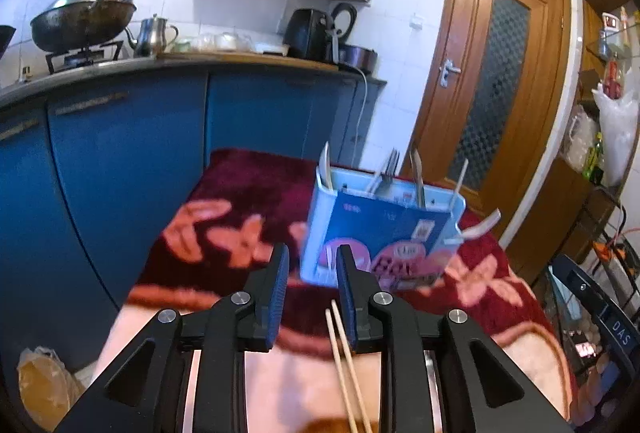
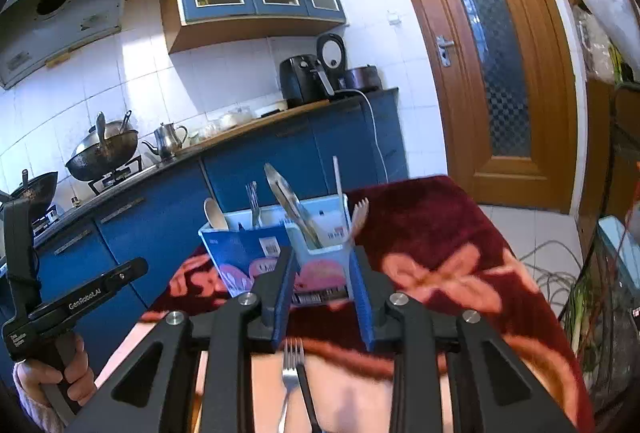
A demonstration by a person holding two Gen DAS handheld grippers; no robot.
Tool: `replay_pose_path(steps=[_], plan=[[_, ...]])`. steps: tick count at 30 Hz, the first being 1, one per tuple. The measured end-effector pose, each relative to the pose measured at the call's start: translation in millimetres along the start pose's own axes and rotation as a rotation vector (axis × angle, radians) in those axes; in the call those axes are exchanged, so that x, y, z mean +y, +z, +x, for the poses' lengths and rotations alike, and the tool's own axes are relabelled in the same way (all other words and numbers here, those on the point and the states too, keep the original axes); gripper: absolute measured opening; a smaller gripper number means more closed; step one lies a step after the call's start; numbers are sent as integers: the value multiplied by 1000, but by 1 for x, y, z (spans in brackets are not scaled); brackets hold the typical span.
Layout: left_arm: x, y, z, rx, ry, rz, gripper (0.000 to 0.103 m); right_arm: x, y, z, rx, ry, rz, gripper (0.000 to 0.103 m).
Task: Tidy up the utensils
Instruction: 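Withdraw both tools from the box and return over the remaining utensils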
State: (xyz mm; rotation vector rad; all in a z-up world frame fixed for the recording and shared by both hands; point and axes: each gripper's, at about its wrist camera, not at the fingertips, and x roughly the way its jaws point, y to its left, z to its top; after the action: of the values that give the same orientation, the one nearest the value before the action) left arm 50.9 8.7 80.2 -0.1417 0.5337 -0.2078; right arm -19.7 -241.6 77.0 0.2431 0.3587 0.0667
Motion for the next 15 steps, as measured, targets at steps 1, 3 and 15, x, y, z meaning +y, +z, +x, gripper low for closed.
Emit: replay_pose_path(steps=[1, 3, 15], plan=[[0, -4, 0, 10, 1, 1, 27, -2, -4, -2, 7, -4, 5, 31], [1, -11, 1, 29, 4, 4, 28, -5, -11, -4, 20, -12, 15, 31], [-4, -43, 30, 183, 22, 22, 28, -23, -42, -7, 87, -49, 52, 32]])
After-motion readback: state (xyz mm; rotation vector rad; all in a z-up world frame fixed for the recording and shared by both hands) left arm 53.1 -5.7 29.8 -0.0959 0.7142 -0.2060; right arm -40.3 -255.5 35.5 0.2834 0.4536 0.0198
